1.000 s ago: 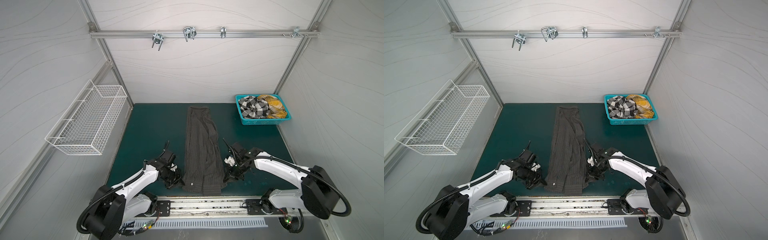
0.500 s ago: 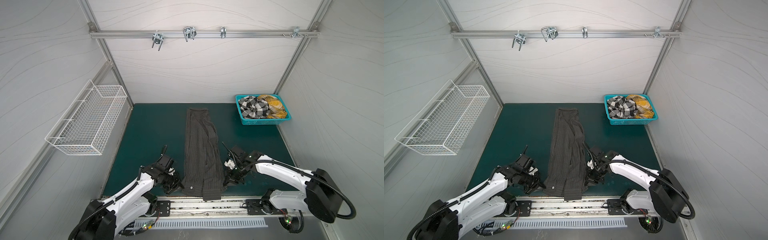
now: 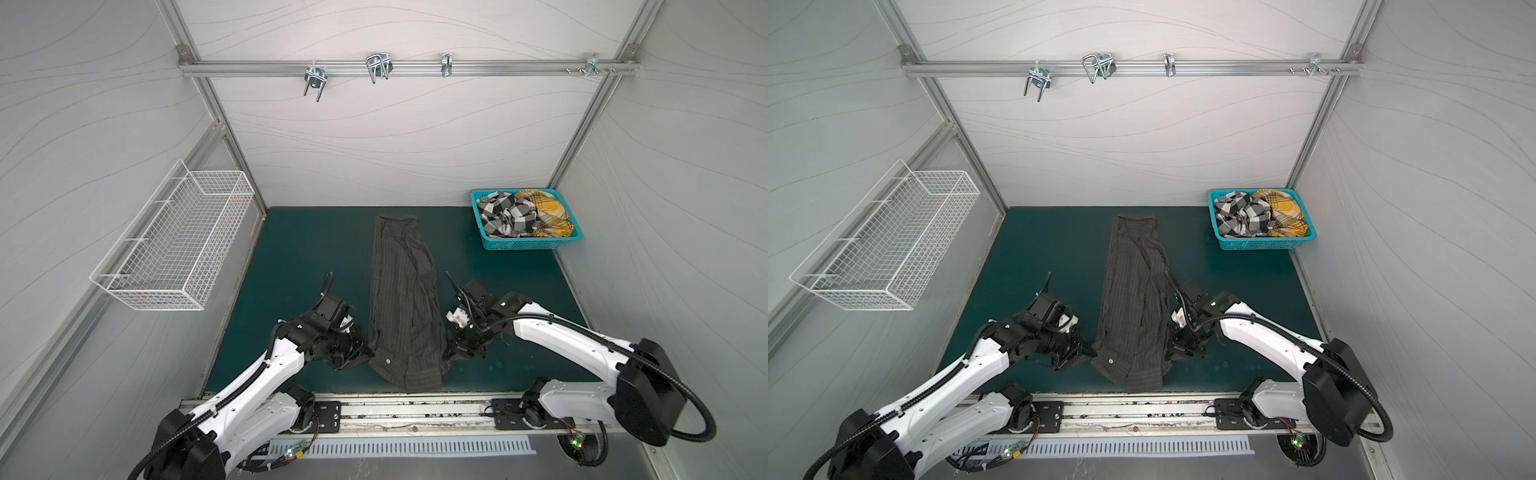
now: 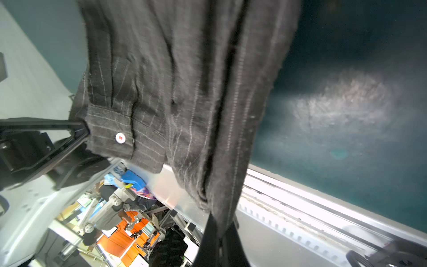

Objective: Fold and stack the long sleeve shirts
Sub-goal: 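Lift the near end with both grippers and fold it away from the robot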

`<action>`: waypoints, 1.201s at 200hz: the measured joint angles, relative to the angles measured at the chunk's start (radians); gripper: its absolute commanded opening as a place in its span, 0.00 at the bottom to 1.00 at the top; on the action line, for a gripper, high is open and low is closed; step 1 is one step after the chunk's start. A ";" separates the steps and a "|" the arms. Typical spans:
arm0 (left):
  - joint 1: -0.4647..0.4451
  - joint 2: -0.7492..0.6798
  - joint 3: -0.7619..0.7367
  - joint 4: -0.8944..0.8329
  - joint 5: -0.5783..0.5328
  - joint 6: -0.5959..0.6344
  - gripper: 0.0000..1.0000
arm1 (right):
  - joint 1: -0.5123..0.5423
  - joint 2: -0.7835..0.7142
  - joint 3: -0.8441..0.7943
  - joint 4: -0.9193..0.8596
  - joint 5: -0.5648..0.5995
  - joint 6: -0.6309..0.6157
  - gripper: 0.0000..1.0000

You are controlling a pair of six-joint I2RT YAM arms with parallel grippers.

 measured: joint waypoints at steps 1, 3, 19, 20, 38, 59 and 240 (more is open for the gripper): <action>0.000 0.002 0.008 0.000 -0.002 -0.001 0.00 | -0.005 0.001 0.006 -0.001 0.000 -0.002 0.00; 0.000 0.003 0.019 0.000 -0.005 -0.002 0.00 | -0.009 0.001 0.011 -0.004 0.000 -0.005 0.00; 0.008 0.029 0.099 0.001 -0.032 -0.005 0.00 | -0.064 0.023 0.085 -0.027 -0.009 -0.027 0.00; 0.010 0.032 0.105 0.002 -0.034 -0.006 0.00 | -0.070 0.026 0.092 -0.028 -0.009 -0.029 0.00; 0.059 0.098 0.175 0.026 -0.047 -0.004 0.00 | -0.145 0.101 0.212 -0.054 -0.019 -0.069 0.00; 0.156 0.238 0.266 0.071 -0.061 0.013 0.00 | -0.209 0.241 0.386 -0.070 -0.029 -0.114 0.00; 0.173 0.821 0.799 0.110 -0.164 0.293 0.32 | -0.288 0.663 0.741 -0.090 0.029 -0.320 0.26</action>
